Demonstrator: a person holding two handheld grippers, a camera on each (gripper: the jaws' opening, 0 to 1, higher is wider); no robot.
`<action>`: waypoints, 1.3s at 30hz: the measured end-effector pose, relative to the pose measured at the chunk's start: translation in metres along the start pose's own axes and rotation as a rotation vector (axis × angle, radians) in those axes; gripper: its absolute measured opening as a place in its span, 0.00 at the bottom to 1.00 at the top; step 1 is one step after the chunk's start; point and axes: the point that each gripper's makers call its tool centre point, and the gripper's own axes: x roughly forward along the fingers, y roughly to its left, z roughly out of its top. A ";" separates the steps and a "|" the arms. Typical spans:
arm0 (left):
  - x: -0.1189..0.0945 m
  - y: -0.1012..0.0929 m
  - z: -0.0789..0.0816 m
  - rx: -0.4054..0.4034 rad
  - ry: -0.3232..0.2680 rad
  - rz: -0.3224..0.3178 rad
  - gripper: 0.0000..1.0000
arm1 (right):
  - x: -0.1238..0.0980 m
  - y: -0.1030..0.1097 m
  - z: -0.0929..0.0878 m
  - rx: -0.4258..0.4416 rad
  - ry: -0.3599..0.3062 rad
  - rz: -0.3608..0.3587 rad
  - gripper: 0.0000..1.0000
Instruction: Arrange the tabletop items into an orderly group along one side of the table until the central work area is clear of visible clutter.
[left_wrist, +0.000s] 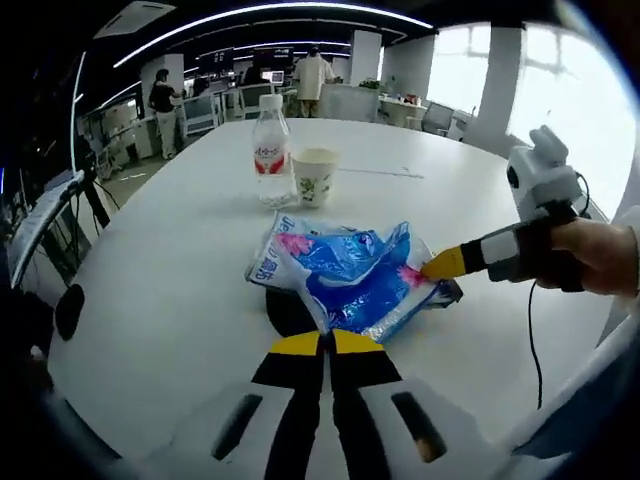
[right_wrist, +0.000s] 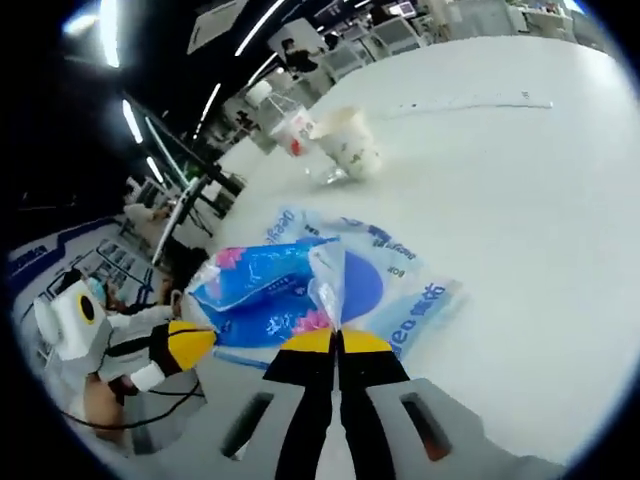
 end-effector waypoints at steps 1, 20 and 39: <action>-0.001 0.000 0.001 -0.006 -0.001 -0.002 0.00 | -0.002 -0.003 0.001 -0.017 -0.004 -0.004 0.00; 0.019 -0.039 0.034 0.074 0.005 -0.146 0.00 | -0.054 -0.025 0.018 -0.043 -0.136 -0.060 0.00; 0.059 -0.114 0.079 0.308 -0.005 -0.357 0.00 | -0.113 -0.082 0.049 0.025 -0.297 -0.183 0.00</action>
